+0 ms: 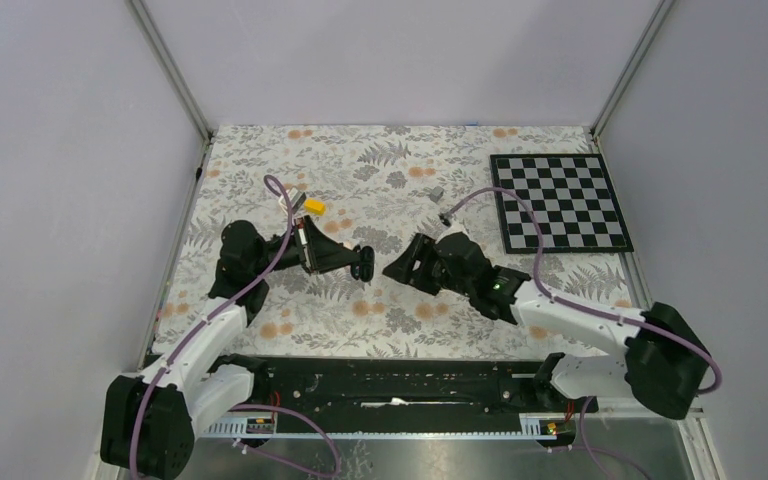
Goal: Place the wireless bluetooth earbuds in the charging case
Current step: Close the charging case.
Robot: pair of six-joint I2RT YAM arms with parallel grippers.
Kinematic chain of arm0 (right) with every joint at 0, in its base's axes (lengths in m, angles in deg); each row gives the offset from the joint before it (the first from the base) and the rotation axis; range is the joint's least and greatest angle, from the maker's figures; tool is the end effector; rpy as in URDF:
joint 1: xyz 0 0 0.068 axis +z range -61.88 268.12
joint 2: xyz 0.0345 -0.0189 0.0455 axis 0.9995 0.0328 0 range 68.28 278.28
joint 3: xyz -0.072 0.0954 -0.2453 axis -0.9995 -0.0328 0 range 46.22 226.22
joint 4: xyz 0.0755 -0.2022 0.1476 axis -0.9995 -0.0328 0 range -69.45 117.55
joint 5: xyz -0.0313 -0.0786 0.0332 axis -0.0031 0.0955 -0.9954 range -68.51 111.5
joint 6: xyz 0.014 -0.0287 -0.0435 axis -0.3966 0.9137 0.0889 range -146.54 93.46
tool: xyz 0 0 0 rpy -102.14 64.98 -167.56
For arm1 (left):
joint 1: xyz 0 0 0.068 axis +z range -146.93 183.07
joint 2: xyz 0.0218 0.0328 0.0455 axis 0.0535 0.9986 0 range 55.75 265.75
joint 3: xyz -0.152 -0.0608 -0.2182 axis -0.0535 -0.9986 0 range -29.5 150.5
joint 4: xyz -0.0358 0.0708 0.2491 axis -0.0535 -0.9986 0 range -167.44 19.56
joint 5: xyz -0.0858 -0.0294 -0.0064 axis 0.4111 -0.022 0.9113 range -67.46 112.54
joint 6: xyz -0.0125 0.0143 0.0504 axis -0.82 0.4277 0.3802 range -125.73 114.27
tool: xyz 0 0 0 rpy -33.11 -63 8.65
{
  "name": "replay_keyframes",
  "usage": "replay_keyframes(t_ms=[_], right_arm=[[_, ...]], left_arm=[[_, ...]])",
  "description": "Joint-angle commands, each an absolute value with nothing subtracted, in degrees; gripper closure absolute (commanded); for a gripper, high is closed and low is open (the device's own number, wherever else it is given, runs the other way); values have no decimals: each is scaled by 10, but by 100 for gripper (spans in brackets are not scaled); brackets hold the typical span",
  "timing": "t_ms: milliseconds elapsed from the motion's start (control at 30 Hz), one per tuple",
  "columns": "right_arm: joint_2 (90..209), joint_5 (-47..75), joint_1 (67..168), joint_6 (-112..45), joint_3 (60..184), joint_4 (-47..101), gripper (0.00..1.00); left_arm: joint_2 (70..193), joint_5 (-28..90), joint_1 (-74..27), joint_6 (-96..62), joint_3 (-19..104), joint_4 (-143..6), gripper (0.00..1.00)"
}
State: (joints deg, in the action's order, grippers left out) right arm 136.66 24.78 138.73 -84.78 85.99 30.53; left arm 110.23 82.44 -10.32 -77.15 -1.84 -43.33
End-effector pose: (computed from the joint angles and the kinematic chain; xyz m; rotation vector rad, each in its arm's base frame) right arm 0.1700 0.2038 0.2468 0.1870 2.2055 1.0962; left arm 0.1915 -0.0773 0.2718 0.0363 1.9570 -1.8686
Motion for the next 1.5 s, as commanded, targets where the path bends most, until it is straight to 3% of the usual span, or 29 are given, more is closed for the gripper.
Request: replay_keyframes(t_ms=[0,267,400,600,867,1033,1333,1467], right_arm=[[1424,133,1386,-893,864,528,33],[1445,75,1386,-930,835,699,34],[1406,54,1387,-936,802,735,35],[1367,54,1387,-930,775,726,34],[1366,24,1387,-933,769,825,21],[1367,17,1387,-945,755,883,21],[1298,112,1386,-906,737,719,18],[1226,183,1386,-868,748,555,17]], left_arm=[[1104,854,-111,-818,-11,-344,100],[1107,838,-112,-747,9,-447,100],[1110,821,-112,-694,30,-526,100],[1119,813,-112,-692,29,-527,100],[1124,821,-113,-686,23,-530,100],[1125,822,-113,-688,22,-524,100],[1170,820,-113,-683,24,-491,100],[1220,815,-115,-685,30,-453,100]])
